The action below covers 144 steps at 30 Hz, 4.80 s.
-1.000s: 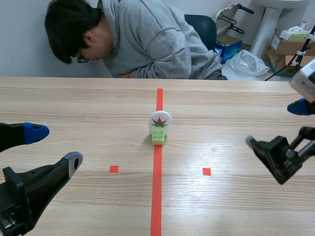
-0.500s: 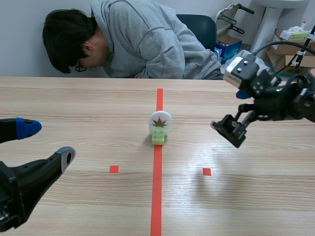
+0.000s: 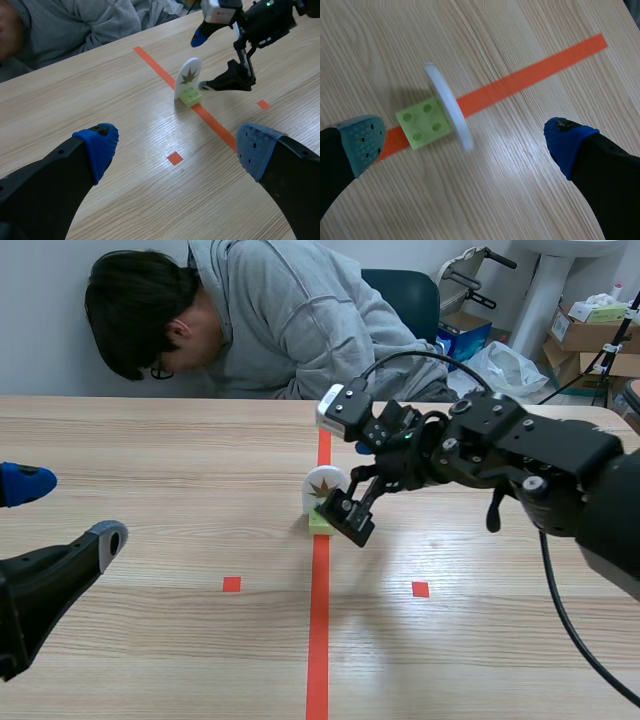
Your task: Do the leaf sorting experiment
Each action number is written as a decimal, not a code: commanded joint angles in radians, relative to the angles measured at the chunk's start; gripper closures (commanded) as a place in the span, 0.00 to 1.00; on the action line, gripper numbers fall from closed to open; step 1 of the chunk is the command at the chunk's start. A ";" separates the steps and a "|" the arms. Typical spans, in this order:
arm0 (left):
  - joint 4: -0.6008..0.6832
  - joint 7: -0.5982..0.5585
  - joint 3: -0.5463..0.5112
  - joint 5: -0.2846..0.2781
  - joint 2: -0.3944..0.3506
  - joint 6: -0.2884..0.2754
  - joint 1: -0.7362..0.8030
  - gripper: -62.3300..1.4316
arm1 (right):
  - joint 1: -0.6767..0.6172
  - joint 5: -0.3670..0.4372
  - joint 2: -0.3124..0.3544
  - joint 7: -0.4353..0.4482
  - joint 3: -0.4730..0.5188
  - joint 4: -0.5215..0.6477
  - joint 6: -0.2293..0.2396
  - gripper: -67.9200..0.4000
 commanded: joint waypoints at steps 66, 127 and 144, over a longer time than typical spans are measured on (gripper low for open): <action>0.014 -0.016 -0.002 -0.018 0.005 -0.008 -0.003 0.18 | -0.140 0.140 0.144 -0.107 0.384 0.122 -0.234 0.97; 0.014 0.002 -0.002 -0.018 0.005 -0.011 -0.003 0.18 | -0.370 0.116 0.284 -0.073 0.700 0.171 -0.297 0.16; 0.014 0.002 -0.002 -0.018 0.005 -0.010 -0.003 0.18 | -1.086 0.135 0.296 -0.127 0.834 1.053 -0.254 0.17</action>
